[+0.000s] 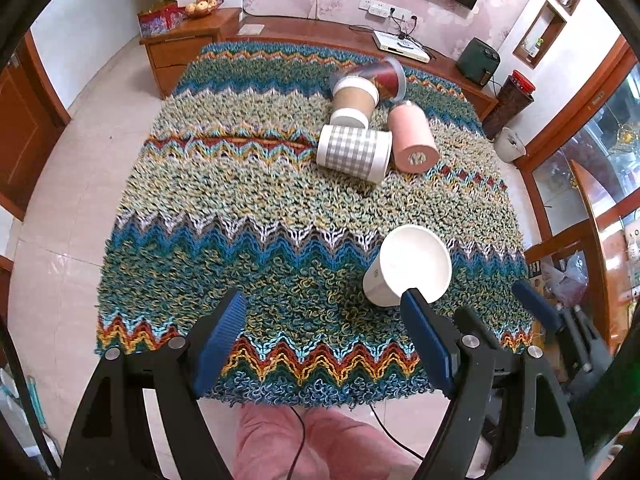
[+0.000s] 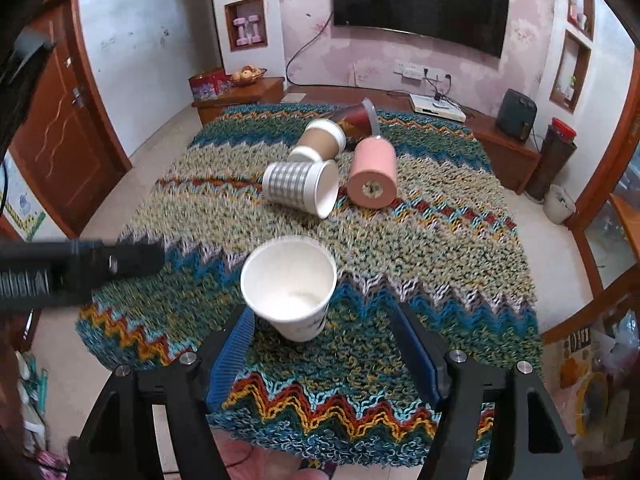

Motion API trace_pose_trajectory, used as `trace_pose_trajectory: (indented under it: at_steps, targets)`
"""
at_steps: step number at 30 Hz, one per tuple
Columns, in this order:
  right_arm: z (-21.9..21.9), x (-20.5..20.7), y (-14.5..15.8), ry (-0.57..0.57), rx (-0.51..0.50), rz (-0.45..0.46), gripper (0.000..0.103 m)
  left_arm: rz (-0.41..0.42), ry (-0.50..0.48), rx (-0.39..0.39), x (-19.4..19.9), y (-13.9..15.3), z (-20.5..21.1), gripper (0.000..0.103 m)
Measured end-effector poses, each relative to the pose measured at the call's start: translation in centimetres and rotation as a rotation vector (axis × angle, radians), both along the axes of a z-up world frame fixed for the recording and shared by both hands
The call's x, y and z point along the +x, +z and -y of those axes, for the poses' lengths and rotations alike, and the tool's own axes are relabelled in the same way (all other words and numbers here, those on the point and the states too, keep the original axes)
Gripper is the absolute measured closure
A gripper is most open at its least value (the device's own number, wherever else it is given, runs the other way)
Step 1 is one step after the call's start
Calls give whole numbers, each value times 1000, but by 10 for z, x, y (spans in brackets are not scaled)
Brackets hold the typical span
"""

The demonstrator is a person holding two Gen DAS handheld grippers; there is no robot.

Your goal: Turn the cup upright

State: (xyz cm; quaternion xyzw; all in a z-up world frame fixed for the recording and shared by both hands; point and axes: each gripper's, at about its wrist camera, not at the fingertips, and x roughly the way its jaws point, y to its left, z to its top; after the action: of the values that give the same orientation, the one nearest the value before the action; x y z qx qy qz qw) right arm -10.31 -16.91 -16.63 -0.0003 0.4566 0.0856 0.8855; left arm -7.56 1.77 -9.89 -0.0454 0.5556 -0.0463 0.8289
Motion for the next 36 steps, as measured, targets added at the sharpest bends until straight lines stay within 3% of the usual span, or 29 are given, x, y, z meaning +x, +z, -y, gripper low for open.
trace_pose_trajectory:
  at_steps: [8,19,36]
  targets:
    - [11,25,56,-35,29,-52,31,56,17,17,0,48,6,21]
    - [22,32,106,-40,-28,16,28,127,55,57,-2,88,15,21]
    - [23,33,130,-35,-10,14,27,165,82,96,-10,108,18,21]
